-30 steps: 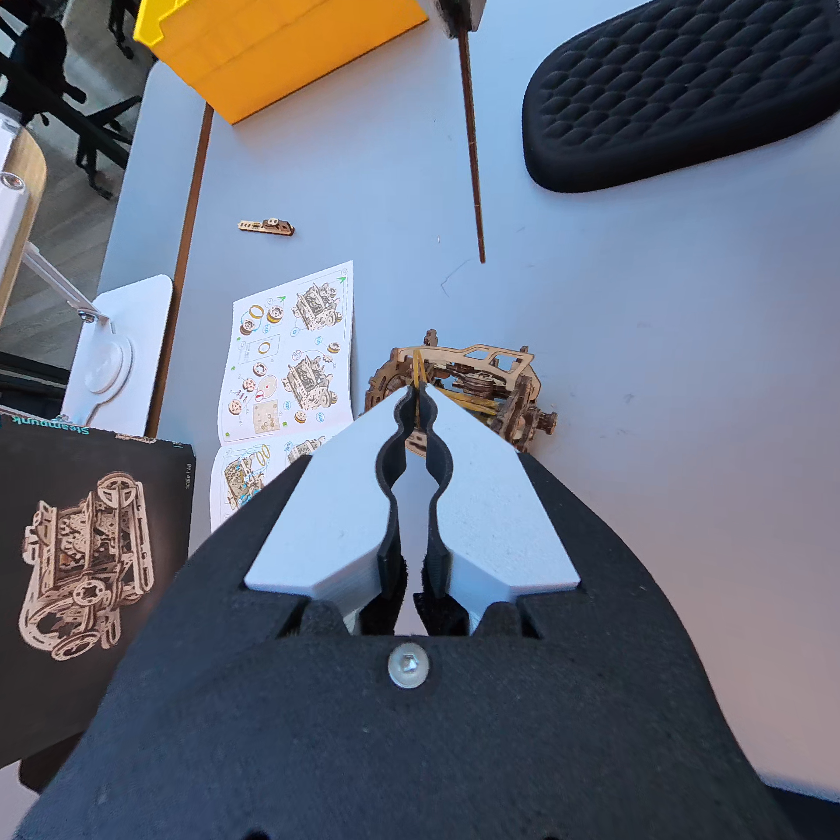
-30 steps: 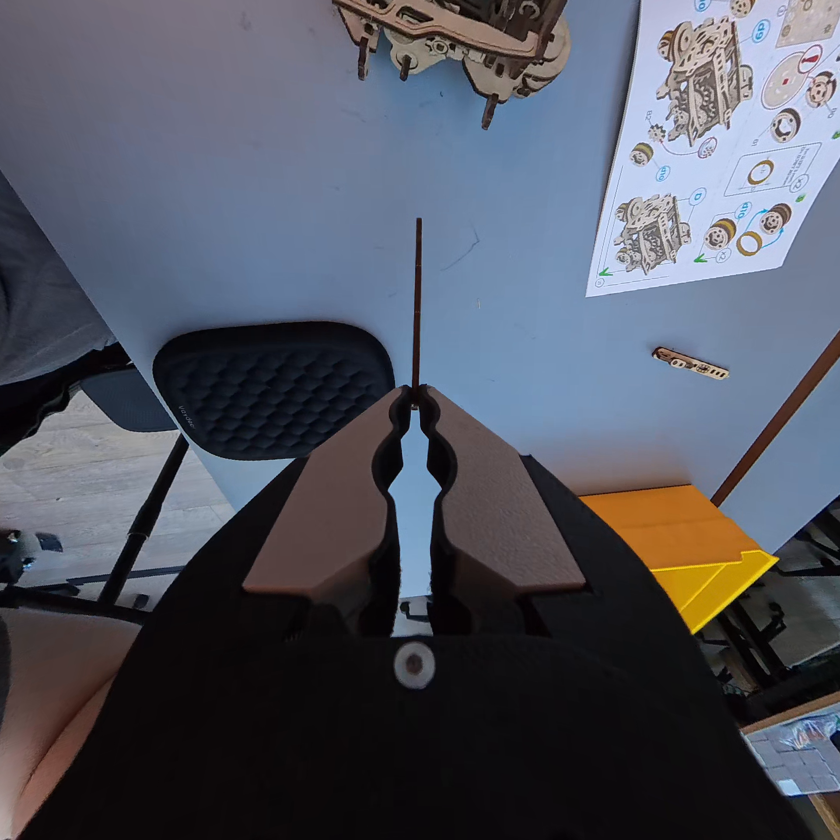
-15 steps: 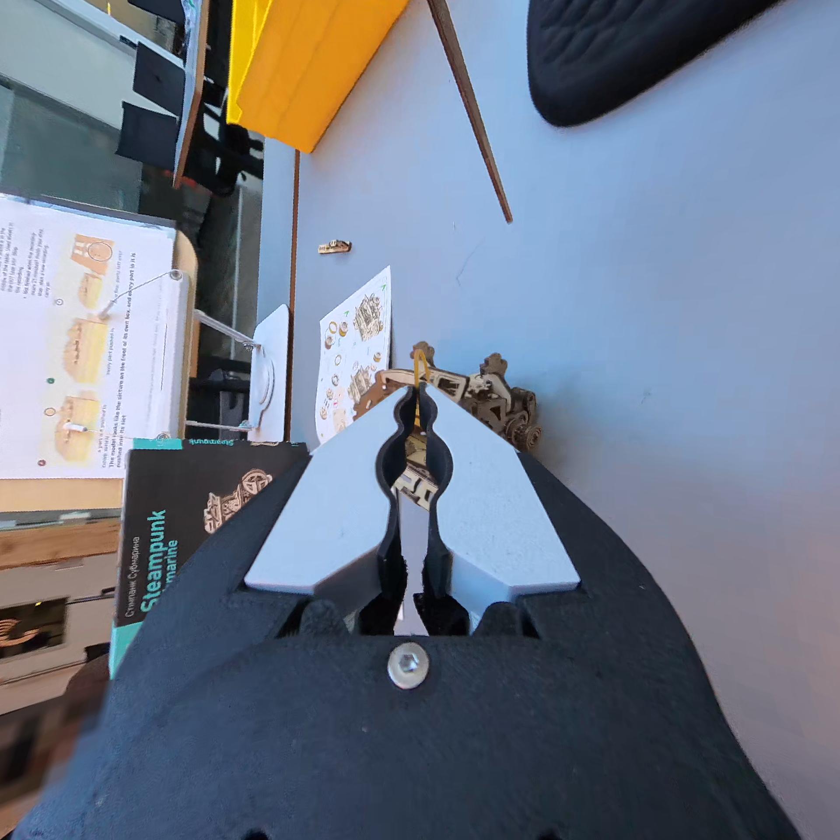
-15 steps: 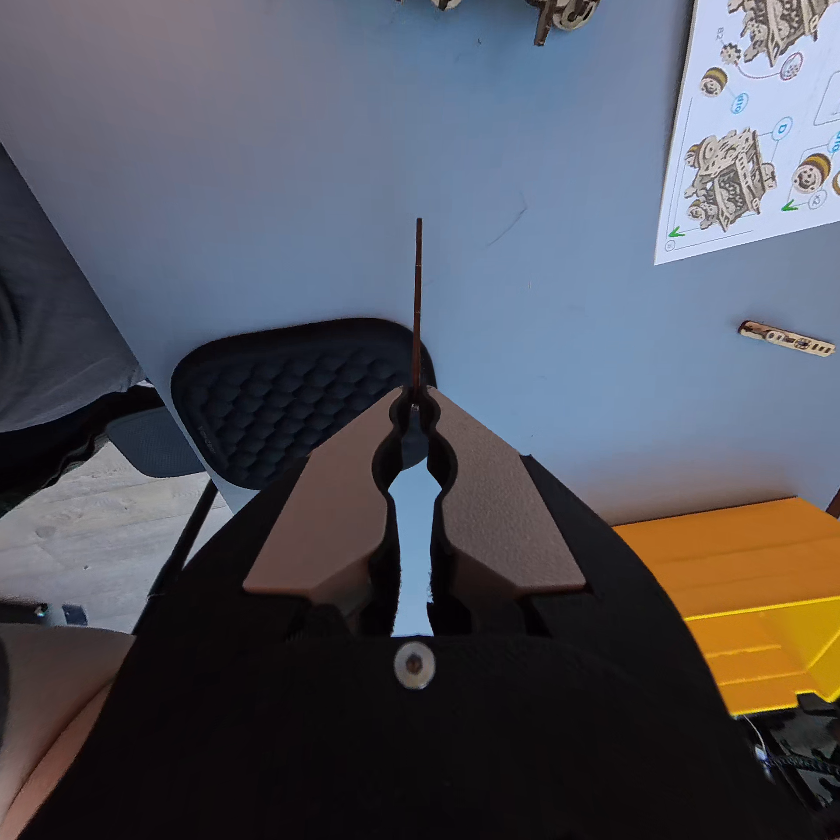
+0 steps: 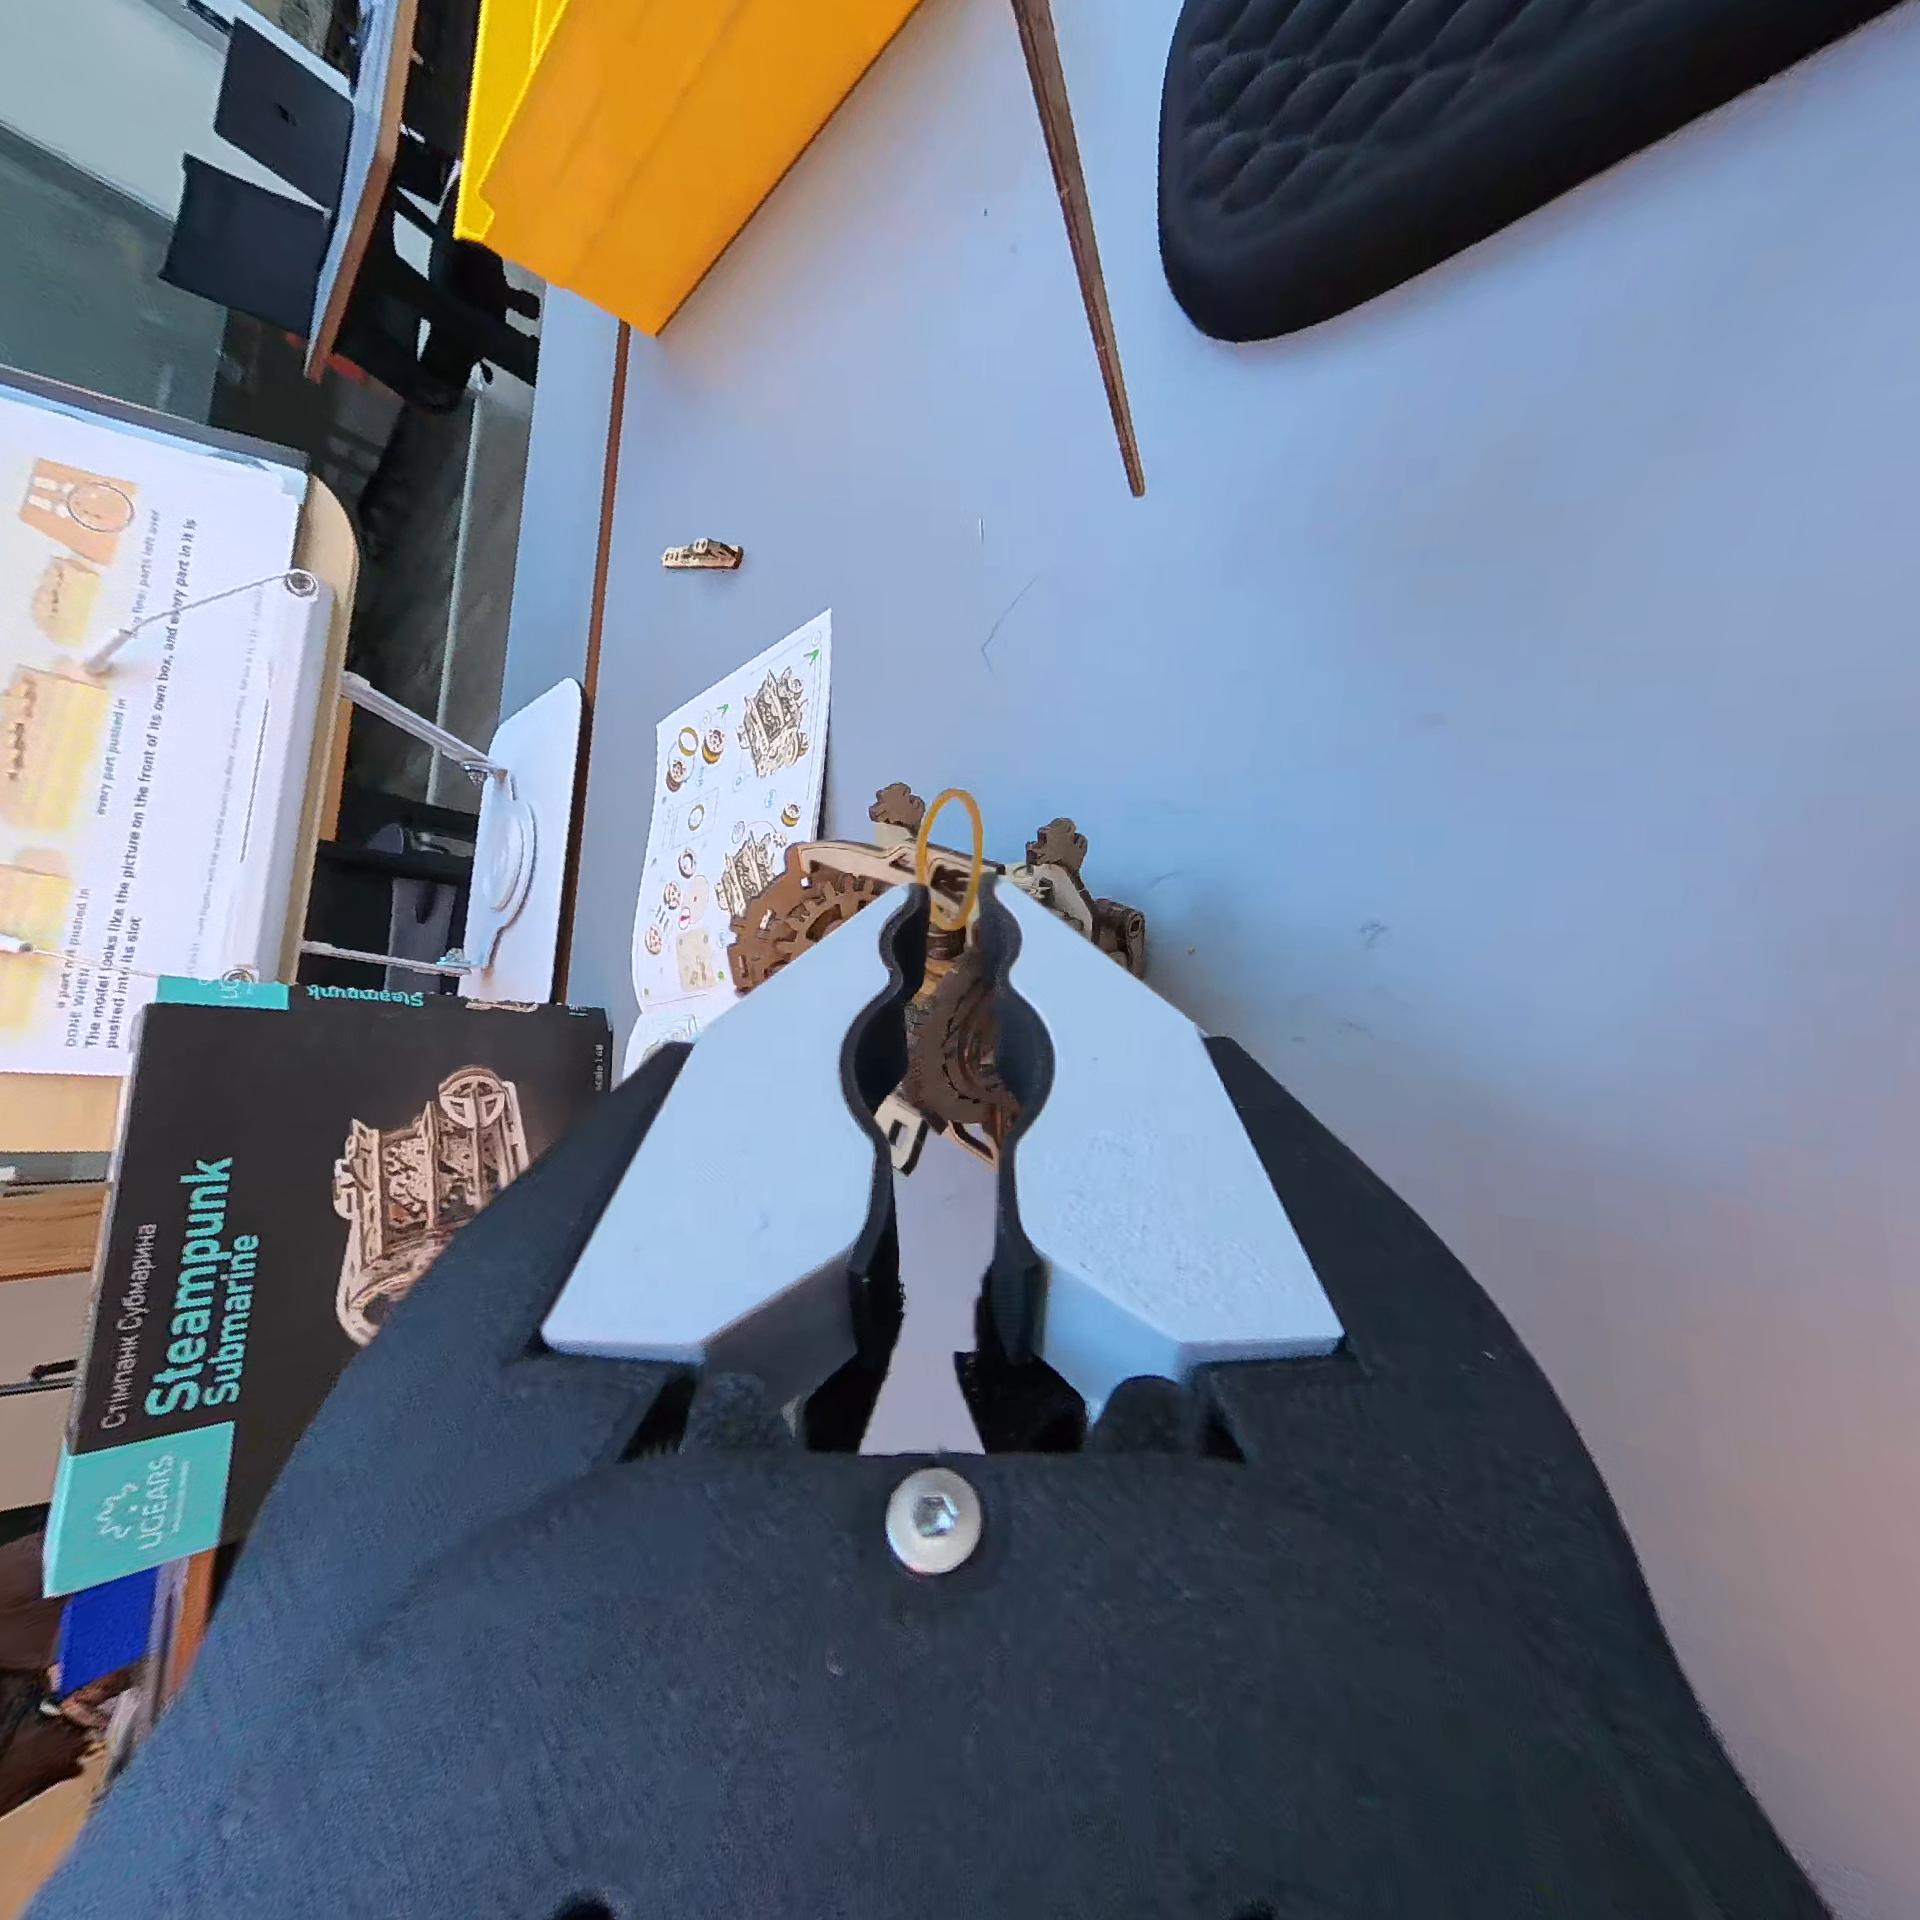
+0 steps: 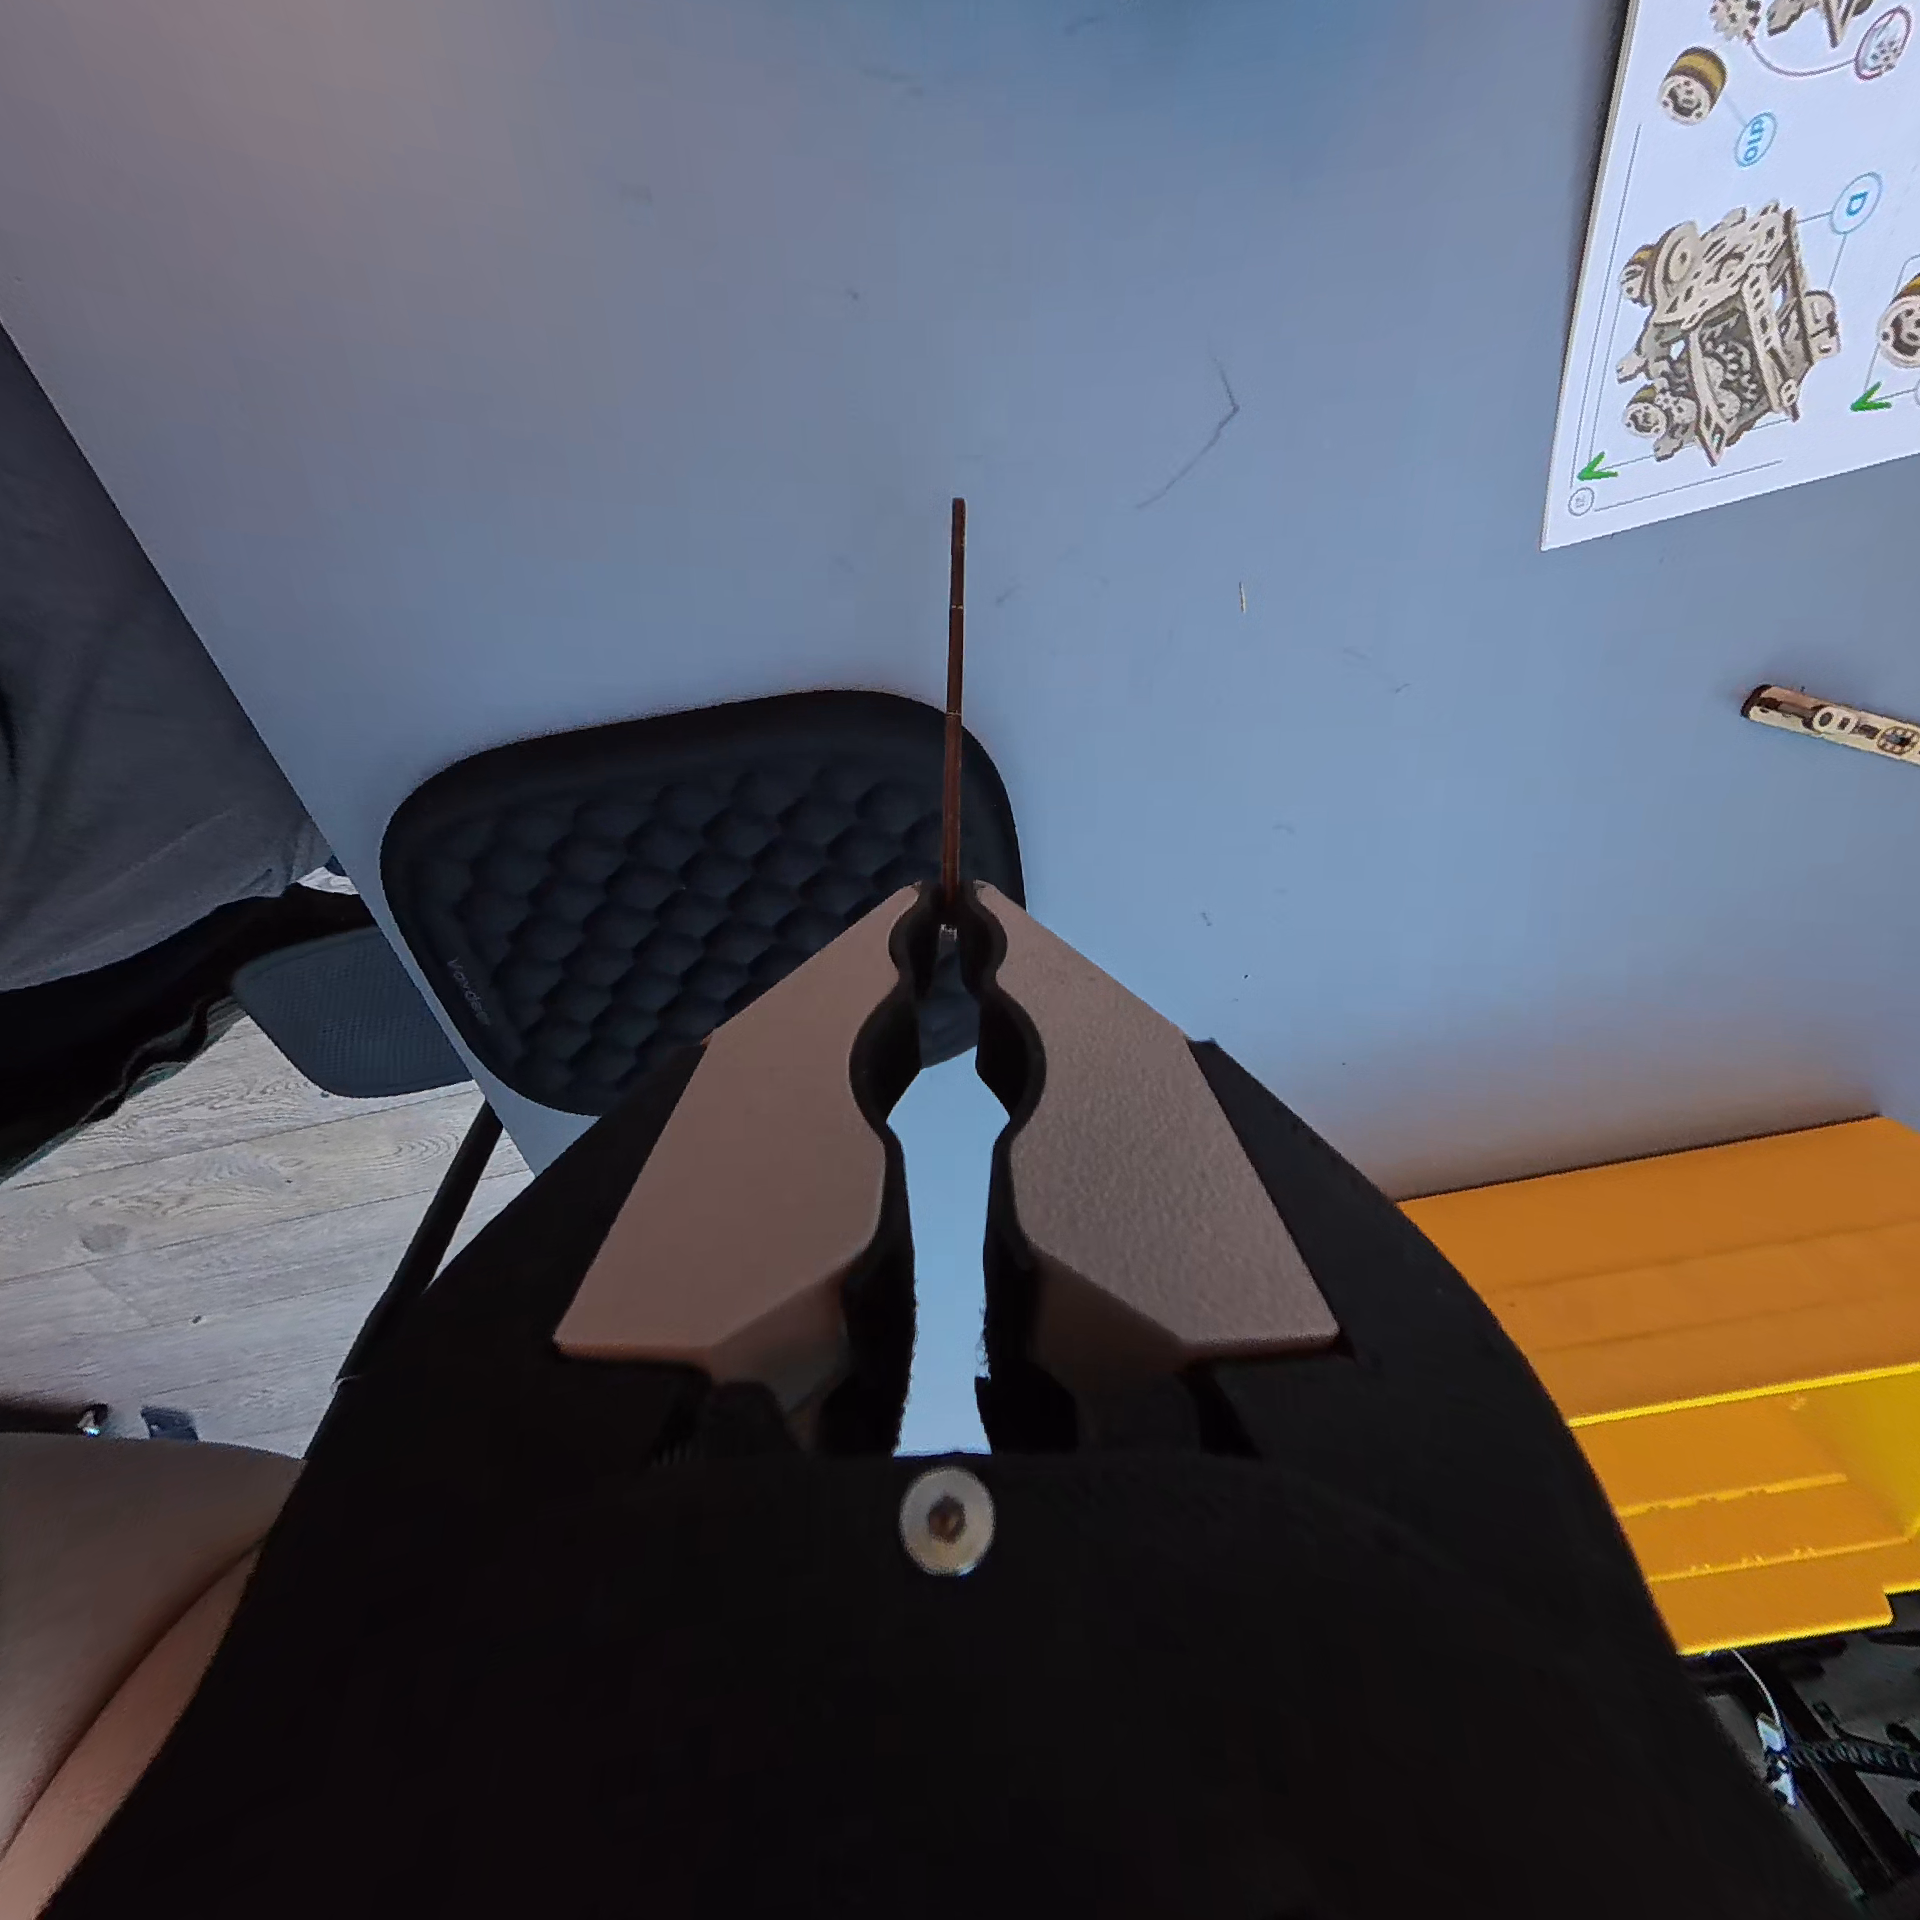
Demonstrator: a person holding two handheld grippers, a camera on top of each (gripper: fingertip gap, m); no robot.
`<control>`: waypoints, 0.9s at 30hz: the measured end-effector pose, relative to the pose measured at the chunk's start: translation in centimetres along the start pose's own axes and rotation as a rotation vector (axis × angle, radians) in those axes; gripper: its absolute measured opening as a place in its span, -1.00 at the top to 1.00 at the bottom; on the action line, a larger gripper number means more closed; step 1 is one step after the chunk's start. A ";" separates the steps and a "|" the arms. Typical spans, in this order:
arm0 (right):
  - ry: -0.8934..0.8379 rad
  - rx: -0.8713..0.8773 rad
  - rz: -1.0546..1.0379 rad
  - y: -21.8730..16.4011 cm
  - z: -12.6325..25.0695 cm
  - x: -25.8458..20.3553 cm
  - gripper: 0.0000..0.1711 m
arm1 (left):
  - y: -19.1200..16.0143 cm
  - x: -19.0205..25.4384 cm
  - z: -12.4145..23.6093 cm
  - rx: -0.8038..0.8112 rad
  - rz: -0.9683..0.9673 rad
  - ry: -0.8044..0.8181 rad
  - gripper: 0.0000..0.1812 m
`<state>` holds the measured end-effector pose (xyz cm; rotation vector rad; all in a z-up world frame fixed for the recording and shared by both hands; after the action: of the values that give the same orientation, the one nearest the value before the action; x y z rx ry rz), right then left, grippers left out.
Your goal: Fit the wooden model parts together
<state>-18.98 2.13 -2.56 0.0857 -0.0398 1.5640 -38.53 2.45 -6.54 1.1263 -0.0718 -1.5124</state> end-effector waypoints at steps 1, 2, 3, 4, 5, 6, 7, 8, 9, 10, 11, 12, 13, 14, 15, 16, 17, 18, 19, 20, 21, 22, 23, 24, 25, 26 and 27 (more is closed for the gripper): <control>-0.005 0.005 0.003 0.1 0.0 0.1 0.98 | -0.1 0.0 0.0 0.003 0.017 -0.011 0.90; -0.008 0.013 0.004 0.2 0.0 0.1 0.98 | -0.2 0.0 -0.1 0.004 0.035 -0.019 0.88; -0.007 0.019 0.005 0.3 0.0 0.1 0.98 | -0.4 0.0 -0.1 0.004 0.050 -0.024 0.86; -0.012 0.025 0.006 0.4 0.0 0.1 0.98 | -0.5 -0.1 -0.1 0.001 0.063 -0.029 0.86; -0.017 0.032 0.006 0.5 0.0 0.2 0.98 | -0.6 -0.2 -0.1 0.001 0.073 -0.028 0.86; -0.016 0.038 0.006 0.6 0.0 0.1 0.98 | -0.7 -0.2 -0.1 0.003 0.081 -0.030 0.86; -0.015 0.043 0.006 0.6 0.0 0.1 0.98 | -0.7 -0.2 -0.1 0.005 0.088 -0.034 0.84; -0.016 0.047 0.007 0.7 0.0 0.0 0.98 | -0.7 -0.3 0.0 0.012 0.093 -0.029 0.82; -0.016 0.050 0.009 0.7 0.0 0.0 0.98 | -0.6 -0.3 0.2 0.022 0.096 -0.027 0.79; -0.013 0.053 0.011 0.8 0.0 -0.1 0.98 | -0.6 -0.3 0.3 0.030 0.100 -0.028 0.77; -0.013 0.056 0.013 0.8 0.0 -0.2 0.98 | -0.6 -0.3 0.5 0.032 0.107 -0.025 0.75; -0.013 0.059 0.015 0.9 0.0 -0.2 0.98 | -0.6 -0.3 0.6 0.035 0.116 -0.022 0.70; -0.011 0.064 0.017 0.9 0.0 -0.3 0.98 | -0.6 -0.3 0.8 0.041 0.130 -0.023 0.67; -0.015 0.075 0.020 1.0 0.1 -0.4 0.98 | -0.7 -0.4 1.2 0.050 0.153 -0.025 0.67; -0.020 0.091 0.024 1.2 0.3 -0.4 0.98 | -0.7 -0.4 1.6 0.065 0.185 -0.028 0.66; -0.027 0.115 0.027 1.4 0.4 -0.5 0.98 | -0.6 -0.5 2.1 0.089 0.224 -0.033 0.66; -0.037 0.140 0.029 1.6 0.7 -0.6 0.98 | -0.5 -0.5 2.6 0.109 0.266 -0.040 0.66; -0.046 0.161 0.029 1.7 0.8 -0.6 0.98 | -0.4 -0.5 3.1 0.126 0.305 -0.045 0.67; -0.056 0.181 0.032 1.9 0.9 -0.7 0.98 | -0.3 -0.5 3.7 0.142 0.341 -0.044 0.68; -0.067 0.221 0.044 2.3 1.1 -0.9 0.98 | 0.0 -0.3 4.1 0.161 0.379 -0.049 0.70; -0.059 0.277 0.063 2.8 1.2 -1.4 0.98 | 0.4 0.1 4.3 0.188 0.425 -0.070 0.72; -0.050 0.327 0.079 3.3 1.3 -1.9 0.98 | 1.0 0.8 4.4 0.216 0.471 -0.105 0.72; -0.056 0.363 0.086 3.7 1.3 -2.3 0.98 | 1.4 1.5 4.4 0.234 0.510 -0.136 0.72; -0.055 0.392 0.093 4.1 1.3 -2.7 0.98 | 1.8 2.0 4.2 0.243 0.538 -0.146 0.72; -0.050 0.418 0.104 4.4 1.2 -3.2 0.98 | 2.1 2.3 4.0 0.247 0.551 -0.142 0.72; -0.050 0.443 0.114 4.8 1.3 -3.6 0.98 | 2.3 2.7 3.8 0.249 0.548 -0.141 0.72; -0.050 0.463 0.122 5.0 1.3 -4.0 0.98 | 2.4 3.1 3.6 0.247 0.544 -0.149 0.74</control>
<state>-24.01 -1.95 -1.42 0.4940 0.2843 1.6673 -38.64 -2.66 -4.97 1.0721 -0.6322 -1.1100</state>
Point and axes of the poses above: each gripper's, where its closed fingertips meet, z back along the fingers, y out of its top, x = y × z across the jaws, the point moved 5 cm from there along z, back along the fingers, and after that the axes turned 10 degrees about z, right-handed, at the moved point
